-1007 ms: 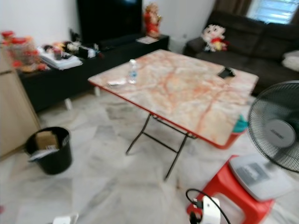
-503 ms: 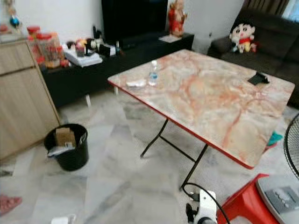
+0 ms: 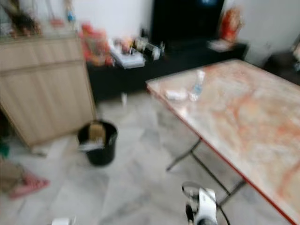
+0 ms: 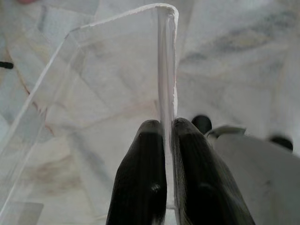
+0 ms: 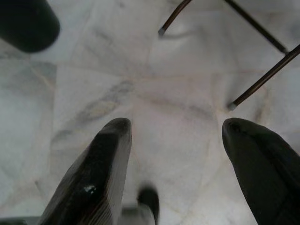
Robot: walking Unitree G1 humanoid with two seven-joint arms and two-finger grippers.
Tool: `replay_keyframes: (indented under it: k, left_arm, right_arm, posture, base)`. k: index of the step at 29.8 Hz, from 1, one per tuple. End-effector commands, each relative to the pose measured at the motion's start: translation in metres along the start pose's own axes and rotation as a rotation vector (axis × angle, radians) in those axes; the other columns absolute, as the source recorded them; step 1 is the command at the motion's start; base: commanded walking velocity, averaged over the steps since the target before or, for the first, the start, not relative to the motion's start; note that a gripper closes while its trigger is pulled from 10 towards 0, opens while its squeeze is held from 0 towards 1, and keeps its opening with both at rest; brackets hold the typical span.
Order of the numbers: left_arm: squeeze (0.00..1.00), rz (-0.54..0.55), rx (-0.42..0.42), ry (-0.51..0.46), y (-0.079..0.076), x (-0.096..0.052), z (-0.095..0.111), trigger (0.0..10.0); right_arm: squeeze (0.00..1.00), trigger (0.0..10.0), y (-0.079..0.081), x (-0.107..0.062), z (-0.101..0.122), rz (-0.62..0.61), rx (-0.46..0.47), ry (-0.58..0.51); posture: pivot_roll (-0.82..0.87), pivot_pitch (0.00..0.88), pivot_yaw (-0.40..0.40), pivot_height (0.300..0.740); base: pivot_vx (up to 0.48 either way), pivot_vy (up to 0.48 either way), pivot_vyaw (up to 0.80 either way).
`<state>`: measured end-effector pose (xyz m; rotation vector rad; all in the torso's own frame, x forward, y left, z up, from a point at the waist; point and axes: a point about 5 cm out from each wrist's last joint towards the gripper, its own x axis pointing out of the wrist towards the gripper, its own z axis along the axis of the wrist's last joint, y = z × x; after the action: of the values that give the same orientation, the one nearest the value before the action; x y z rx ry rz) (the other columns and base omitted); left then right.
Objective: Picking trash to rubbish bin
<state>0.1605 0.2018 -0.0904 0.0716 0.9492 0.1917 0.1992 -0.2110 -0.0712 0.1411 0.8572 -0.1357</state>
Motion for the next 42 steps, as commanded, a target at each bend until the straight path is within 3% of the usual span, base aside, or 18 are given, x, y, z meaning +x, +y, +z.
replay_keyframes:
  k: [1, 9, 42]
  left_arm:
    - [0.00, -0.018, 0.002, 0.002, -0.0071, -0.0005, -0.0009, 10.0]
    - [0.00, -0.018, 0.002, -0.003, -0.0065, -0.0001, 0.0010, 10.0]
    - [0.00, -0.022, -0.002, -0.014, -0.0081, 0.0010, 0.0059, 10.0]
  right_arm:
    - [0.00, 10.0, -0.0104, -0.0015, 0.0004, -0.028, -0.005, 0.005]
    - [0.00, 10.0, -0.0096, -0.0011, 0.0012, -0.025, -0.002, 0.004]
    - [0.00, 10.0, -0.0071, -0.0002, 0.0033, -0.017, 0.024, -0.001]
  posture:
    - [-0.01, 0.008, -0.084, 0.740]
    - [0.00, 0.012, -0.083, 0.740]
    - [0.00, 0.000, -0.085, 0.740]
  base:
    - [0.289, 0.000, 0.80]
    - [0.335, 0.000, 0.75]
    - [0.294, 0.000, 0.00]
